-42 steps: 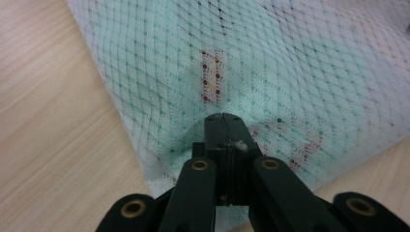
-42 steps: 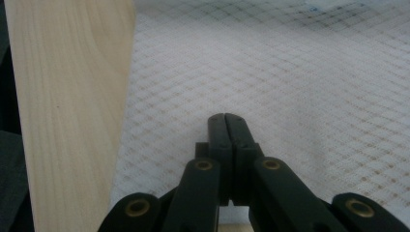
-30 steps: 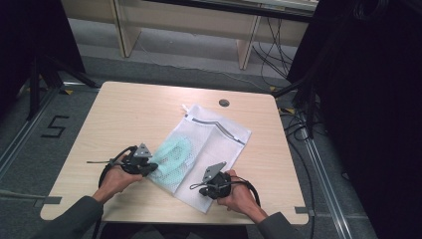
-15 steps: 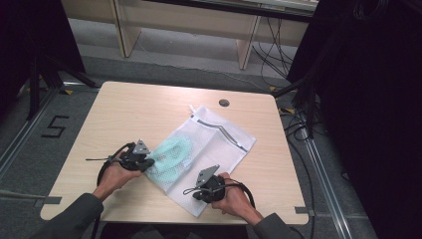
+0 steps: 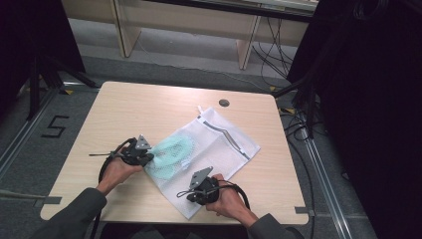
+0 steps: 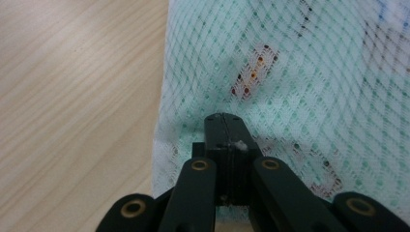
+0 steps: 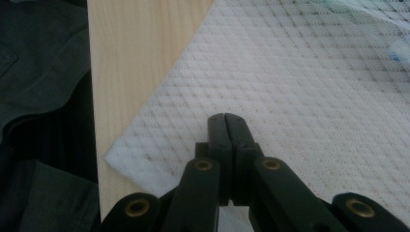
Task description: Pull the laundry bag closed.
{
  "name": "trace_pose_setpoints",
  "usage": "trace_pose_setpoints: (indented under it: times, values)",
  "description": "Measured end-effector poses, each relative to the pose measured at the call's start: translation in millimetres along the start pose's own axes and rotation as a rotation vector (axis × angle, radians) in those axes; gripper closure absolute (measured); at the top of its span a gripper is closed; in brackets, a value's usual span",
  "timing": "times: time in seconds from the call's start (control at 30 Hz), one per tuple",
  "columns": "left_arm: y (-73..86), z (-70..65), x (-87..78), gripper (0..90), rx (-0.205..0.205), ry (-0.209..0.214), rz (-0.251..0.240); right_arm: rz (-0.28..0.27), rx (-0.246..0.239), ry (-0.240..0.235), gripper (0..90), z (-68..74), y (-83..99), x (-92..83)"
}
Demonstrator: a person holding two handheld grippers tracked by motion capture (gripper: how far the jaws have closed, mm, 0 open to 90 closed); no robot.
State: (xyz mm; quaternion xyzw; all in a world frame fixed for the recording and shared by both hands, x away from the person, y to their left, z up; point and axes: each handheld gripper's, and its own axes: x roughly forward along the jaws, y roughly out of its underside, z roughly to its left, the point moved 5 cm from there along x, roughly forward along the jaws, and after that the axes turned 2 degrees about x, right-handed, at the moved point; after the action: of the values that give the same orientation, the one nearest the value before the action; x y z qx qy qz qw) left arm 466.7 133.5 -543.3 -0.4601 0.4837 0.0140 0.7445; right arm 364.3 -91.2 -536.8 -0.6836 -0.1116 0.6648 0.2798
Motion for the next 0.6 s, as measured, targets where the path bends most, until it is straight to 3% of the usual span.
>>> trace_pose_setpoints:
  times: [0.37, 0.47, 0.5, 0.57, 0.6]
  values:
    - [-10.0, 6.2, 9.4, 89.4, 0.039, -0.029, 0.007, -0.003, -0.028, -0.018, 90.0, 7.7, -15.1, 10.7]
    - [-12.5, 7.3, 12.9, 89.4, 0.031, -0.035, 0.003, -0.002, -0.01, -0.02, 90.0, 10.3, -17.0, 12.3]
    - [-13.7, 8.7, 13.4, 89.4, 0.045, -0.037, 0.004, -0.006, -0.026, -0.023, 90.0, 10.1, -19.7, 14.2]
    - [-15.3, 9.3, 16.2, 89.4, 0.029, -0.038, -0.001, -0.006, -0.016, -0.026, 90.0, 11.4, -21.9, 15.8]
    - [-16.4, 10.8, 16.7, 89.4, 0.045, -0.038, -0.001, -0.006, -0.016, -0.026, 90.0, 11.4, -21.9, 15.8]
